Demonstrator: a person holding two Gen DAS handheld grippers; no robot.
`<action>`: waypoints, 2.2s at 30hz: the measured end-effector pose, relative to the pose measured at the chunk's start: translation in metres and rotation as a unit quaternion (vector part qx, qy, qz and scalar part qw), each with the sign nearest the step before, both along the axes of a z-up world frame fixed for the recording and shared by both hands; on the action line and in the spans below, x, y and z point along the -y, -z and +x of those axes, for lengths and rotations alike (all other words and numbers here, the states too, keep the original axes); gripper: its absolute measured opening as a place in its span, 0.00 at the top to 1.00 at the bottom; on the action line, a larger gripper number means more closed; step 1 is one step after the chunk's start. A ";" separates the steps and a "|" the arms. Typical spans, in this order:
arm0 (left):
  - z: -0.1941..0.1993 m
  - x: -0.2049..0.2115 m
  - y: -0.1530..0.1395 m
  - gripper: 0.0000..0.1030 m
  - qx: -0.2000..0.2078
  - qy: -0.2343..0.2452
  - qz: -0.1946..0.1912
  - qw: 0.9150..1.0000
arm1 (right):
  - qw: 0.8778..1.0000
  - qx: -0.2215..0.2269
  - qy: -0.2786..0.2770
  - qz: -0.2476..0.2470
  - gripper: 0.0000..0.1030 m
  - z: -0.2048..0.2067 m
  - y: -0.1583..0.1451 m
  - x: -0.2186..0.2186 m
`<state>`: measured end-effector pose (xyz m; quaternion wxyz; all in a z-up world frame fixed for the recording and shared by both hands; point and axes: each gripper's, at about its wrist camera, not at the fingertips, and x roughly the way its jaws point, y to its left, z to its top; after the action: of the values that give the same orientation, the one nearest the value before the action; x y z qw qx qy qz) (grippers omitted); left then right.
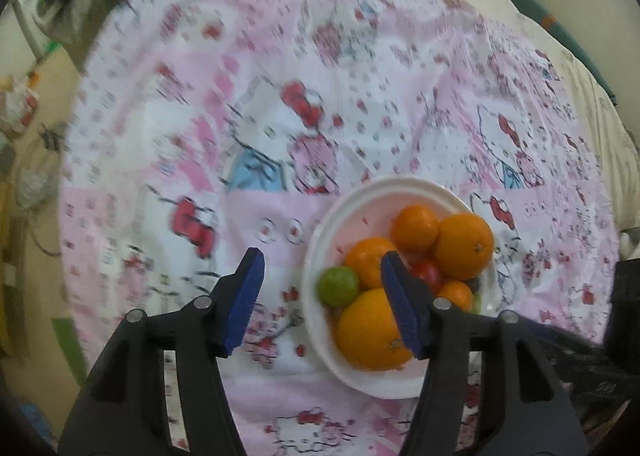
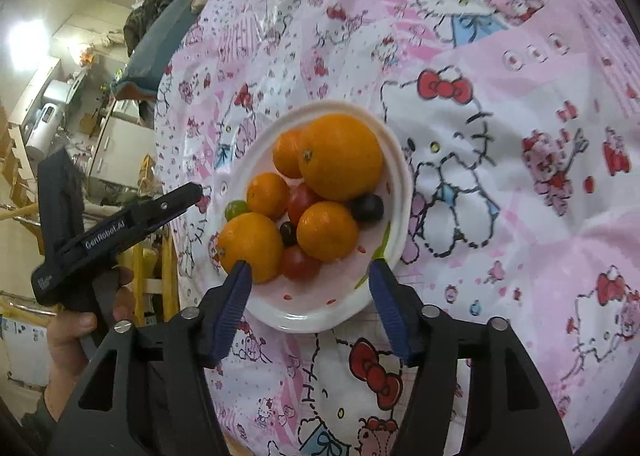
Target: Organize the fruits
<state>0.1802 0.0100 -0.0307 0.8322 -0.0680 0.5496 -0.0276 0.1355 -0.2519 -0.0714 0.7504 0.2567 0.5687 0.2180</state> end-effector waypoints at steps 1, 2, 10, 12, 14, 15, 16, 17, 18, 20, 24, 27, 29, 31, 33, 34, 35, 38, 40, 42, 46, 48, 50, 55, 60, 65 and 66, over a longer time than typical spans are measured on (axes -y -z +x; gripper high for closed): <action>-0.005 -0.002 -0.005 0.45 0.013 -0.003 0.007 1.000 | 1.000 0.012 0.002 -0.010 0.28 -0.002 -0.006 0.002; -0.009 -0.004 -0.010 0.45 0.023 -0.006 0.010 1.000 | 1.000 0.023 0.004 -0.019 0.26 -0.005 -0.012 0.003; -0.063 -0.002 -0.044 0.45 0.090 0.000 0.038 0.995 | 0.992 0.112 0.015 -0.059 0.15 -0.037 -0.061 0.010; -0.077 -0.002 -0.046 0.43 0.096 -0.002 0.036 0.995 | 0.989 0.130 0.014 -0.074 0.12 -0.048 -0.068 0.007; -0.094 -0.003 -0.050 0.29 0.103 -0.006 0.032 0.994 | 0.987 0.140 0.014 -0.084 0.05 -0.059 -0.071 0.006; -0.102 -0.002 -0.050 0.24 0.106 -0.007 0.026 0.994 | 0.986 0.144 0.013 -0.087 0.03 -0.064 -0.072 0.004; -0.111 -0.003 -0.048 0.20 0.105 -0.006 0.016 0.994 | 0.984 0.148 0.013 -0.093 0.01 -0.070 -0.073 0.001; -0.118 -0.003 -0.047 0.20 0.102 -0.007 0.014 0.995 | 0.983 0.154 0.011 -0.103 0.01 -0.075 -0.074 -0.001; -0.124 -0.003 -0.046 0.20 0.101 -0.009 0.016 0.995 | 0.980 0.162 0.010 -0.115 0.01 -0.081 -0.075 -0.003; -0.136 -0.003 -0.047 0.20 0.106 -0.011 0.018 0.994 | 0.973 0.183 0.015 -0.137 0.00 -0.093 -0.079 -0.006; -0.160 0.001 -0.058 0.20 0.147 -0.008 0.032 0.989 | 0.962 0.221 0.030 -0.159 0.00 -0.112 -0.086 -0.009; -0.173 0.003 -0.064 0.15 0.172 -0.009 0.041 0.984 | 0.952 0.245 0.048 -0.178 0.00 -0.122 -0.090 -0.012; -0.176 0.002 -0.064 0.04 0.178 -0.020 0.040 0.983 | 0.947 0.254 0.062 -0.187 0.00 -0.124 -0.091 -0.012; -0.173 0.001 -0.060 0.02 0.171 -0.023 0.032 0.984 | 0.943 0.262 0.064 -0.196 0.00 -0.123 -0.093 -0.014; -0.169 0.001 -0.056 0.02 0.169 -0.027 0.034 0.985 | 0.939 0.267 0.055 -0.208 0.00 -0.120 -0.091 -0.019; -0.168 0.002 -0.056 0.02 0.170 -0.028 0.036 0.984 | 0.938 0.268 0.054 -0.214 0.00 -0.118 -0.090 -0.021; -0.167 0.002 -0.055 0.02 0.171 -0.031 0.037 0.984 | 0.938 0.267 0.054 -0.216 0.00 -0.117 -0.088 -0.022; -0.166 0.003 -0.053 0.01 0.170 -0.034 0.038 0.984 | 0.938 0.263 0.050 -0.220 0.00 -0.112 -0.085 -0.026; -0.166 0.003 -0.052 0.01 0.169 -0.034 0.041 0.984 | 0.937 0.265 0.047 -0.223 0.00 -0.111 -0.084 -0.028; -0.166 0.004 -0.052 0.01 0.169 -0.034 0.042 0.984 | 0.936 0.268 0.046 -0.224 0.00 -0.112 -0.084 -0.030; -0.166 0.003 -0.051 0.01 0.170 -0.033 0.044 0.984 | 0.935 0.270 0.044 -0.227 0.00 -0.114 -0.084 -0.032; -0.167 0.003 -0.051 0.01 0.170 -0.033 0.043 0.984 | 0.935 0.269 0.043 -0.228 0.00 -0.114 -0.084 -0.033; -0.168 0.003 -0.051 0.01 0.171 -0.032 0.043 0.984 | 0.934 0.269 0.043 -0.229 0.00 -0.114 -0.084 -0.033; -0.170 0.003 -0.053 0.01 0.175 -0.030 0.044 0.983 | 0.933 0.271 0.045 -0.231 0.00 -0.112 -0.085 -0.032; -0.169 0.003 -0.053 0.01 0.174 -0.029 0.044 0.983 | 0.934 0.270 0.044 -0.231 0.00 -0.111 -0.085 -0.032; -0.170 0.004 -0.053 0.01 0.175 -0.029 0.044 0.983 | 0.933 0.270 0.044 -0.232 0.00 -0.112 -0.086 -0.031; -0.169 0.004 -0.053 0.01 0.174 -0.029 0.044 0.983 | 0.933 0.270 0.044 -0.232 0.00 -0.112 -0.086 -0.031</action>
<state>0.0110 0.0059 0.0223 0.9179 -0.0415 0.3946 0.0097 0.0238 -0.2205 0.0143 0.9234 0.0322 0.3670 0.1078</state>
